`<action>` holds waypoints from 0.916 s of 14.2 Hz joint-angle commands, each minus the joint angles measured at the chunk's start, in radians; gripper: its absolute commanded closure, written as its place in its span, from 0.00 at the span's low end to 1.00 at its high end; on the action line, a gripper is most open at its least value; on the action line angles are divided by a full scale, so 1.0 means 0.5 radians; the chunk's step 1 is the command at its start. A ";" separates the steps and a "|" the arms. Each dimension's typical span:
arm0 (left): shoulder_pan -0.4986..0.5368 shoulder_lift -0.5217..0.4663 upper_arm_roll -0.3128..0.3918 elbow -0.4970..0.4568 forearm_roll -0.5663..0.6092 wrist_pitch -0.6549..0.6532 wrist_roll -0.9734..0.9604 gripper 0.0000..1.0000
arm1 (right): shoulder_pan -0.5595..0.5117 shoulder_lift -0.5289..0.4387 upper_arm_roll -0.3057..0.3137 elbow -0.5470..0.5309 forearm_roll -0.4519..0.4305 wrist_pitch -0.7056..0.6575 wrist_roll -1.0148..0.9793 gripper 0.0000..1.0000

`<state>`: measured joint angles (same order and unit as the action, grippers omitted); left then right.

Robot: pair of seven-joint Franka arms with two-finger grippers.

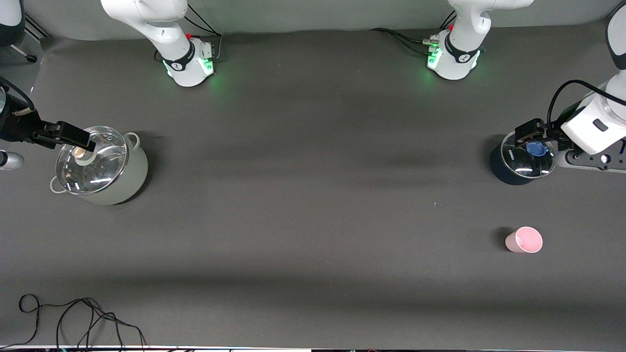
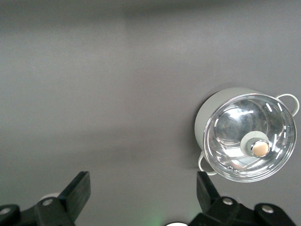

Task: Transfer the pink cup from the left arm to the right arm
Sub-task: 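Move the left gripper down toward the pink cup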

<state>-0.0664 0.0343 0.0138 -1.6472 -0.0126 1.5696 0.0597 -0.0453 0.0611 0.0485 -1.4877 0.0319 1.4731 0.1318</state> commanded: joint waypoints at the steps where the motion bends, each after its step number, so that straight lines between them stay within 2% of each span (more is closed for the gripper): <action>1: -0.018 -0.016 0.015 0.012 0.031 -0.004 0.025 0.00 | 0.032 0.016 -0.002 0.033 -0.030 -0.050 -0.003 0.00; 7: -0.024 -0.084 0.012 -0.038 0.080 0.009 0.052 0.00 | 0.032 0.034 -0.020 0.033 -0.027 -0.056 0.003 0.00; 9: 0.019 -0.072 0.030 -0.004 0.080 -0.001 0.342 0.02 | 0.026 0.034 -0.023 0.009 -0.021 -0.087 -0.006 0.00; 13: 0.295 0.060 0.028 0.143 0.044 0.008 1.155 0.00 | 0.038 0.019 -0.023 -0.019 -0.021 -0.096 0.009 0.00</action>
<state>0.0195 0.0251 0.0295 -1.6241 0.0183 1.5705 0.4571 -0.0363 0.0727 0.0419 -1.4980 0.0318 1.4337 0.1318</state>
